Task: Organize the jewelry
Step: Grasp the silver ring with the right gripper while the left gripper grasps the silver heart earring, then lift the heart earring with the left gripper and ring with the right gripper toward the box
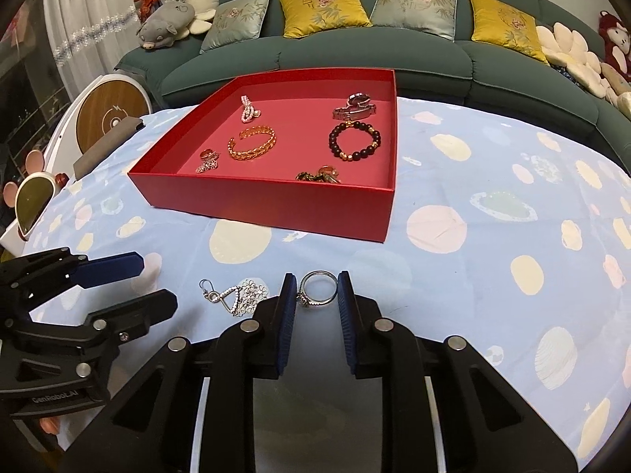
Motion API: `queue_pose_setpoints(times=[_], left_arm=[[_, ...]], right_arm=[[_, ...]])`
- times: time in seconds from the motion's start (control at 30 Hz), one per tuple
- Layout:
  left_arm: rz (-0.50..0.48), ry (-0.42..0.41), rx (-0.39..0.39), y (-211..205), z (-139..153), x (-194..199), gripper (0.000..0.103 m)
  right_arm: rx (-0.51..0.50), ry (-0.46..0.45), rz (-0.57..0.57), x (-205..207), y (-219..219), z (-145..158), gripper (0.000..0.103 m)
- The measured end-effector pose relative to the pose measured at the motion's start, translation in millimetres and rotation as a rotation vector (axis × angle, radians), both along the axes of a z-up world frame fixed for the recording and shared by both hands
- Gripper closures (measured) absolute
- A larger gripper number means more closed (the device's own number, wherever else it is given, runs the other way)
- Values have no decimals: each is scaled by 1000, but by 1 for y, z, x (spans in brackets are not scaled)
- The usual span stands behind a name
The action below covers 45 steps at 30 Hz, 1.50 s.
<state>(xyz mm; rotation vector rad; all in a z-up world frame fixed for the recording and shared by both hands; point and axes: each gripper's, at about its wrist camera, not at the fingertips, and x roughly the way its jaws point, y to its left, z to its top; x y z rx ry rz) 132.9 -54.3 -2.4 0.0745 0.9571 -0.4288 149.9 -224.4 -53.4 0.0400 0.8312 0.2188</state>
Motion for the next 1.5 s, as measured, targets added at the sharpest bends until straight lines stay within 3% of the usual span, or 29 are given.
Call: queue_pose_setpoints(times=[0.4, 0.77, 1.03, 1.5], left_arm=[[-32, -3, 55, -32, -23, 7, 51], [-48, -64, 116, -40, -28, 4, 53], [-59, -64, 113, -40, -26, 5, 82], [-81, -57, 47, -31, -8, -1, 85]], right_arm=[[23, 6, -25, -7, -20, 4, 82], [30, 15, -29, -8, -25, 1, 82], [31, 12, -22, -6, -21, 2, 82], [33, 5, -13, -5, -16, 8, 82]])
